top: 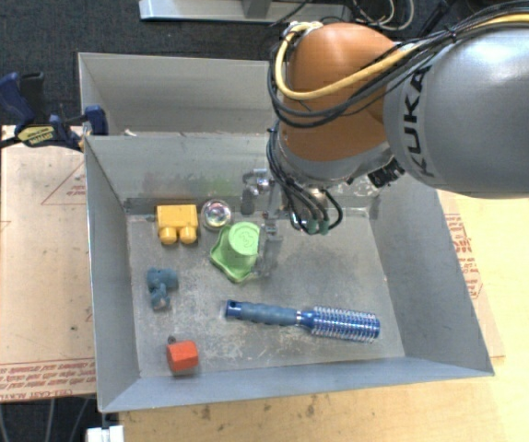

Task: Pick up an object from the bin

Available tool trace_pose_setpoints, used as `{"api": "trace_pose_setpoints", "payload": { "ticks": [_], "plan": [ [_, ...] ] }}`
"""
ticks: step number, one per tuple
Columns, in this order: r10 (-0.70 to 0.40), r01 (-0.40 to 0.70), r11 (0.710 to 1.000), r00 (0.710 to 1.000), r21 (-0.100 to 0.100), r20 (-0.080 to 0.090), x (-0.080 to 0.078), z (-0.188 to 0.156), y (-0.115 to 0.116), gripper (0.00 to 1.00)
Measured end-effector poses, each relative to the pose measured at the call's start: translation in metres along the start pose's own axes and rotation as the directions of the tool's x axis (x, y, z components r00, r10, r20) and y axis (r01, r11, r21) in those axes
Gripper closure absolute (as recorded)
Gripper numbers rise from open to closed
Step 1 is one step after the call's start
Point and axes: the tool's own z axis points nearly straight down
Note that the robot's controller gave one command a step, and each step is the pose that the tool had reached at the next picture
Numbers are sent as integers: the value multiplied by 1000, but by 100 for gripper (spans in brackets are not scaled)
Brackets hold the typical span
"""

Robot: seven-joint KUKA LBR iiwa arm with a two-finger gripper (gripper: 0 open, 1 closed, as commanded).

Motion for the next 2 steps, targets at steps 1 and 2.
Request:
{"api": "trace_pose_setpoints", "payload": {
  "ticks": [1,2],
  "plan": [
    [43,-43,999,999,2,-4,50,65,-47,0],
    [121,-121,993,993,-2,6,93,169,-71,0]
  ]
}}
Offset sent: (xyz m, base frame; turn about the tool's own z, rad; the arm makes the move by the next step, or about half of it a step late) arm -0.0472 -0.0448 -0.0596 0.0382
